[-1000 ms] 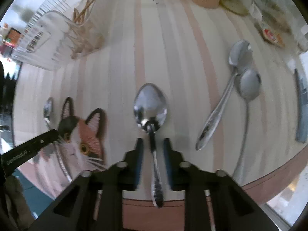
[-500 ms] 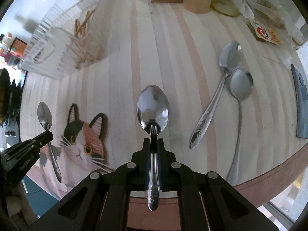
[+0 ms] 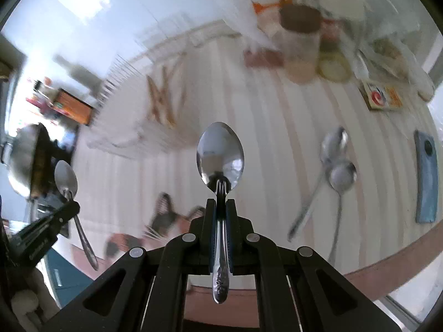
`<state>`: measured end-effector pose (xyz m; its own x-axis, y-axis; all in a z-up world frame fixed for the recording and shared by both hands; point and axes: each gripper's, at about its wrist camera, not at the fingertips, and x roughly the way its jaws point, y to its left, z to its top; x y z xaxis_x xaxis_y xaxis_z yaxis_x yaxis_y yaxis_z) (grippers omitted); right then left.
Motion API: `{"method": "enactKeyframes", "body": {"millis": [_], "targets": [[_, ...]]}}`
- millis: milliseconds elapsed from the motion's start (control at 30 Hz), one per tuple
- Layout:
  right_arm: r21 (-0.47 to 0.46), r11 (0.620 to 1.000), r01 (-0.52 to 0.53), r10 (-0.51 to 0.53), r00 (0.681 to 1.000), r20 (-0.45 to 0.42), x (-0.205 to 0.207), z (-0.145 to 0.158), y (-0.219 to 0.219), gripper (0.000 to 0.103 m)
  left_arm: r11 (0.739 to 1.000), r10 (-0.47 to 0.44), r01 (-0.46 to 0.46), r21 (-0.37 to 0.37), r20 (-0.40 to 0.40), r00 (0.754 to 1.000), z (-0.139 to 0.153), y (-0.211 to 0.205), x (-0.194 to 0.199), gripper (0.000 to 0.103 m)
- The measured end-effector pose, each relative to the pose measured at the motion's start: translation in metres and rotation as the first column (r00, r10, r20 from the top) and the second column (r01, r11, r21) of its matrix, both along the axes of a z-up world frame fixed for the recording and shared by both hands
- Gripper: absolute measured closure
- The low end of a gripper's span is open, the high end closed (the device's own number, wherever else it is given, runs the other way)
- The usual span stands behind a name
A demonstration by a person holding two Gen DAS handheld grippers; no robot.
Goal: Organize utensils
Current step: 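Carry the right tool's spoon to the clear basket while the left tool carries its spoon, then open both tools to drop the spoons into the clear basket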
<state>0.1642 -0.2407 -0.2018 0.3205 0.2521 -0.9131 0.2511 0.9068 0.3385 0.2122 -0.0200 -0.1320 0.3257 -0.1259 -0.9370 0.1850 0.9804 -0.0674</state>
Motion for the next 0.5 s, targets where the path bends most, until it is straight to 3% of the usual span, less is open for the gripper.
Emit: {"method": "enactKeyframes", "body": {"millis": [167,333,500], "targets": [[0.066,0.997,-0.036,0.031,0.997,0.069,0.035,0.027,0.012,0.096,0.995,0.0,0.002,-0.098,0.014,1.0,0.023,-0.007,0.028,0.102],[0.058,0.995,-0.083,0.076,0.99,0.118,0.084,0.046,0.024,0.096,0.986,0.028,-0.024,-0.167,0.021,0.999,0.038,-0.02,0.075,0.103],[0.085,0.989,-0.118,0.108,0.988,0.113,0.141,0.047,0.03,0.096,0.981,0.029,-0.032,-0.189,-0.019,0.999,0.029,-0.033,0.121,0.102]]}}
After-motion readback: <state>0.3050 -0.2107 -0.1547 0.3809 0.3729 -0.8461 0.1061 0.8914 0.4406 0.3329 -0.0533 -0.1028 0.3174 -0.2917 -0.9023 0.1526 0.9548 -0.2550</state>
